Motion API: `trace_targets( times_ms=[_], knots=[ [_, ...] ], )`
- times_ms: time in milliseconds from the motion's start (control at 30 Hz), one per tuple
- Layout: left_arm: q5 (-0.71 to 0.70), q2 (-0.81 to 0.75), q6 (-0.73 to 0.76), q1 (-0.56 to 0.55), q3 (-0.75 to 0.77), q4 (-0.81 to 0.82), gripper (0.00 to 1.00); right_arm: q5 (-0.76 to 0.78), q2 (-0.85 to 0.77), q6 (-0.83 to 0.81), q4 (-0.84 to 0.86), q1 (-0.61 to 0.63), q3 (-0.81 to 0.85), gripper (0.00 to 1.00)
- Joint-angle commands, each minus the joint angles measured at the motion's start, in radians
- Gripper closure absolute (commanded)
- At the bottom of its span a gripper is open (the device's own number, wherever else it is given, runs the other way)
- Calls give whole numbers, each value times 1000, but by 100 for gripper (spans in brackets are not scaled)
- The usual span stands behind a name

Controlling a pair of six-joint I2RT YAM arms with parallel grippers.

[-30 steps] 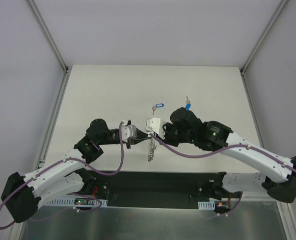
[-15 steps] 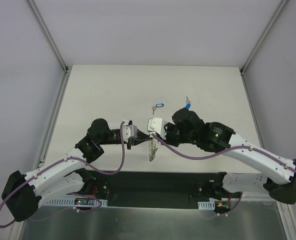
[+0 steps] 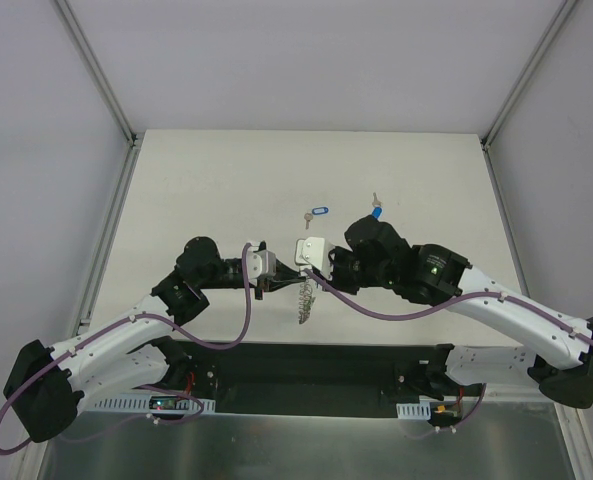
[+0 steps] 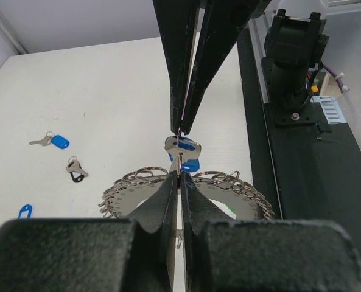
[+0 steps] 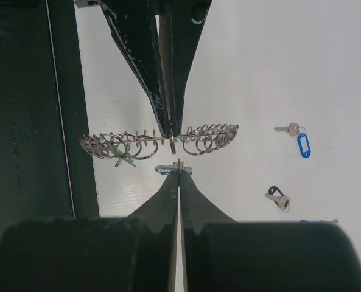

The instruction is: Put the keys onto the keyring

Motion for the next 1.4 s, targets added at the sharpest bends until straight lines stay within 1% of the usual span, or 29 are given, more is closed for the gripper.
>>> trace_targets(
  times_ms=[0,833,1367],
  knots=[
    [37,-5,-7,-6,22,79,100,-22,-7,-18,11,4,12,99],
    [41,0,-10,-8,23,79,100,-41,10,-21,3,3,12,99],
    [40,3,-9,-8,26,73,100,-9,0,-19,3,3,5,99]
  ],
)
